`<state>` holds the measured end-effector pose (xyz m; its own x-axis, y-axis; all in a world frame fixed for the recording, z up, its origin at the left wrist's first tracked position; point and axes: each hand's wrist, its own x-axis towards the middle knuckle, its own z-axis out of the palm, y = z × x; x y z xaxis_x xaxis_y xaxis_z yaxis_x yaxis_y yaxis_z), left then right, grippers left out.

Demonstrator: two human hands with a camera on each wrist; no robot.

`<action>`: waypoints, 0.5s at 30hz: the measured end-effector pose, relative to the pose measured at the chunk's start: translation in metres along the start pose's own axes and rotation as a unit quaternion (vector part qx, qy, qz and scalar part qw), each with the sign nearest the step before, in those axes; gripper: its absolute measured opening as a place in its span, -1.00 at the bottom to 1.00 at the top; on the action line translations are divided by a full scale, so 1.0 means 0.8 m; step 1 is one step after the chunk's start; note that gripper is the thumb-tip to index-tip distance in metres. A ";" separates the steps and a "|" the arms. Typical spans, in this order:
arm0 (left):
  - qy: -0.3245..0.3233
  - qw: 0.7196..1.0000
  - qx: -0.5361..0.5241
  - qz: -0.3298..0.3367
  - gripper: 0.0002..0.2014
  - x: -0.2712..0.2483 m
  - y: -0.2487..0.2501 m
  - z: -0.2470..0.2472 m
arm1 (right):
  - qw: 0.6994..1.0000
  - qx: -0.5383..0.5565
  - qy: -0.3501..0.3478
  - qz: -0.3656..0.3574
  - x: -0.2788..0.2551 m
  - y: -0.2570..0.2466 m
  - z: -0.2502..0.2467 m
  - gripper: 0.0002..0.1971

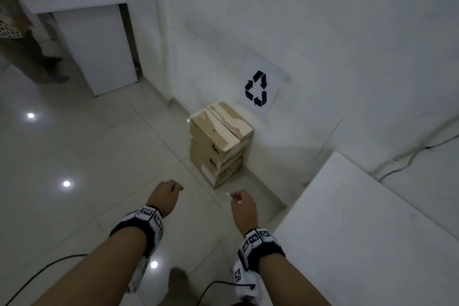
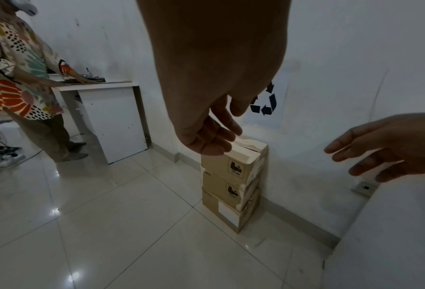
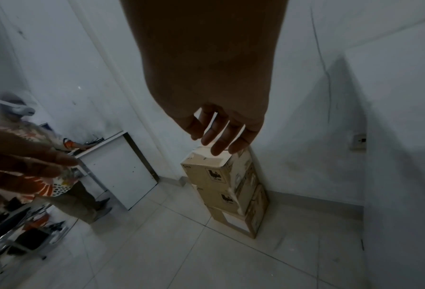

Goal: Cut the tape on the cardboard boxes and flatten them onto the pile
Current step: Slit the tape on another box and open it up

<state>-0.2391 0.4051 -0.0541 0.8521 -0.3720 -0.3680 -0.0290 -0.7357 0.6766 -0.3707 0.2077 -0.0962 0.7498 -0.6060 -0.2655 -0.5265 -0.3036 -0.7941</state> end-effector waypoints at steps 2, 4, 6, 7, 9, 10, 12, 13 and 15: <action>-0.004 1.000 0.004 -0.002 -0.71 0.039 0.003 -0.024 | 1.000 0.005 0.001 0.013 0.032 -0.021 0.014 -0.85; -0.004 1.000 0.006 -0.003 -0.71 0.077 0.009 -0.041 | 1.000 0.012 0.004 0.024 0.060 -0.038 0.020 -0.85; -0.012 1.000 0.011 -0.005 -0.70 0.113 0.014 -0.053 | 0.999 0.015 0.007 0.034 0.085 -0.053 0.023 -0.85; -0.018 1.000 0.011 -0.005 -0.70 0.132 0.016 -0.057 | 0.999 0.018 0.011 0.039 0.099 -0.059 0.023 -0.86; -0.035 0.999 0.006 -0.007 -0.70 0.172 0.020 -0.062 | 0.998 0.022 0.018 0.059 0.127 -0.068 0.022 -0.86; -0.044 0.999 0.005 -0.007 -0.70 0.194 0.022 -0.064 | 0.997 0.023 0.020 0.076 0.141 -0.073 0.021 -0.86; -0.057 0.998 0.011 -0.006 -0.70 0.239 0.028 -0.068 | 0.994 0.025 0.029 0.102 0.173 -0.076 0.022 -0.86; -0.065 0.998 0.015 -0.003 -0.70 0.265 0.030 -0.069 | 0.993 0.025 0.033 0.111 0.189 -0.076 0.024 -0.87; -0.081 0.996 0.025 0.000 -0.70 0.319 0.036 -0.073 | 0.990 0.027 0.028 0.133 0.223 -0.080 0.026 -0.87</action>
<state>0.0079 0.3216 -0.0913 0.7567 -0.4551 -0.4694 -0.0585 -0.7623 0.6446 -0.1947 0.1341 -0.1045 0.5632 -0.6990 -0.4408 -0.6794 -0.0880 -0.7285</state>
